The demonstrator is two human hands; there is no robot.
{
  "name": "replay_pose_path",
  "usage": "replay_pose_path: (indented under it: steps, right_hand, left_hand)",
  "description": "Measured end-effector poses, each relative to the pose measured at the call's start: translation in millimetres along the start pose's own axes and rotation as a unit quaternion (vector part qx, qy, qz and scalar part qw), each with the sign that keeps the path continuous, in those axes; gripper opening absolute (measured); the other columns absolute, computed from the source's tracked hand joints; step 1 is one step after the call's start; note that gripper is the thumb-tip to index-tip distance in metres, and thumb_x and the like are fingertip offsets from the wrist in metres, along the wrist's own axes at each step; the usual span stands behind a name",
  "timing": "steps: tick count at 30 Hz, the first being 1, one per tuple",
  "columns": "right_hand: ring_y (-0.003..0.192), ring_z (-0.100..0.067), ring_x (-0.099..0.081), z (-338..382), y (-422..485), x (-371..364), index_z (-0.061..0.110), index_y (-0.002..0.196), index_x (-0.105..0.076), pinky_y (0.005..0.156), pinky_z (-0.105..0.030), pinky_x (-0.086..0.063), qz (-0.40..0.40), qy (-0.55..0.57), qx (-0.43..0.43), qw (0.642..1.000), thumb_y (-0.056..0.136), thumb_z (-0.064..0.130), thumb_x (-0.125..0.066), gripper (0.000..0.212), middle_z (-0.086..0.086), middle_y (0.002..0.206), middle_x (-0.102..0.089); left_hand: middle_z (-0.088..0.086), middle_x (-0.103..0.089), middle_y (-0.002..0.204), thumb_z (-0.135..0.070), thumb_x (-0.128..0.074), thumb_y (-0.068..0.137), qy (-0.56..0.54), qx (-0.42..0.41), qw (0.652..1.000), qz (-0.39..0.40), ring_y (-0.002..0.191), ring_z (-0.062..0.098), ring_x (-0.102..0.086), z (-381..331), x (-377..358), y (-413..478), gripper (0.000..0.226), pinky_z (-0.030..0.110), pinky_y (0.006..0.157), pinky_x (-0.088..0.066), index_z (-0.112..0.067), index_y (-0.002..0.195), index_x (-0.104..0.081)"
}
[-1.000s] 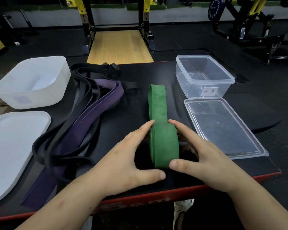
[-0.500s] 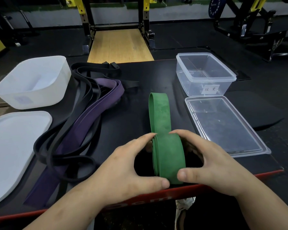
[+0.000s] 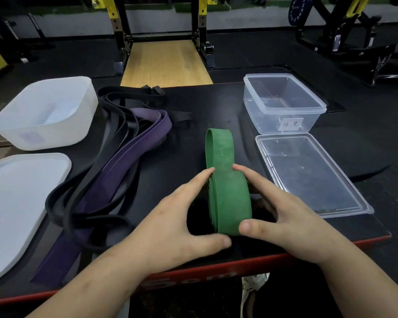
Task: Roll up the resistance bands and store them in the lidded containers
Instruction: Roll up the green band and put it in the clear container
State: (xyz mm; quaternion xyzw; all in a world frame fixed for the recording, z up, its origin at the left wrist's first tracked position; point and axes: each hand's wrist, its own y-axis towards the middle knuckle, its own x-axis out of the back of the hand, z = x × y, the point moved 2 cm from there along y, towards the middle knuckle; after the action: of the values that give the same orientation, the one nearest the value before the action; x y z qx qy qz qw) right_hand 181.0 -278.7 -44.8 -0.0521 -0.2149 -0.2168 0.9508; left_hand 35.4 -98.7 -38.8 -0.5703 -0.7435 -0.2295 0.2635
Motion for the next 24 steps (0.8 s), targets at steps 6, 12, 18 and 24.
replay_pose_path:
  steps: [6,12,18,24]
  right_hand:
    - [0.141,-0.009,-0.05,-0.3,-1.5,-0.5,0.059,0.153,-0.028,0.115,-0.046,-0.042,0.007,0.001,0.006,1.0,0.073,0.054,-0.087,0.099,0.017,0.155,-0.047]
    - [0.136,-0.014,-0.056,8.1,-3.6,-1.6,0.054,0.144,-0.045,0.113,-0.041,-0.043,0.034,0.051,0.026,0.998,0.076,0.026,-0.091,0.087,0.01,0.146,-0.058]
    - [0.128,-0.012,-0.062,5.5,4.5,-1.2,0.051,0.144,-0.046,0.109,-0.044,-0.047,-0.004,0.017,-0.007,1.0,0.069,0.045,-0.088,0.086,0.011,0.139,-0.063]
    - [0.138,-0.008,-0.051,1.8,7.1,-1.8,0.056,0.149,-0.038,0.113,-0.043,-0.044,-0.019,0.006,-0.003,1.0,0.069,0.055,-0.084,0.092,0.017,0.148,-0.052]
  left_hand:
    - [-0.026,-0.05,0.147,-0.049,-0.089,0.069,-0.02,-0.006,1.0,0.002,0.138,-0.007,-0.042,-0.8,-0.2,8.5,0.104,0.032,0.117,-0.037,-0.048,0.154,-0.03]
    - [-0.026,-0.054,0.143,-0.05,-0.09,0.065,-0.022,-0.006,1.0,-0.001,0.135,-0.005,-0.048,-2.2,0.1,-2.6,0.103,0.032,0.114,-0.04,-0.047,0.152,-0.034]
    - [-0.035,-0.046,0.145,-0.06,-0.085,0.066,-0.01,-0.01,1.0,-0.009,0.136,-0.014,-0.039,0.9,1.3,-2.4,0.104,0.021,0.114,-0.036,-0.055,0.152,-0.027]
    - [-0.03,-0.046,0.147,-0.052,-0.092,0.063,-0.008,-0.007,1.0,-0.01,0.137,-0.007,-0.042,0.9,3.9,5.8,0.11,0.029,0.116,-0.037,-0.061,0.149,-0.024]
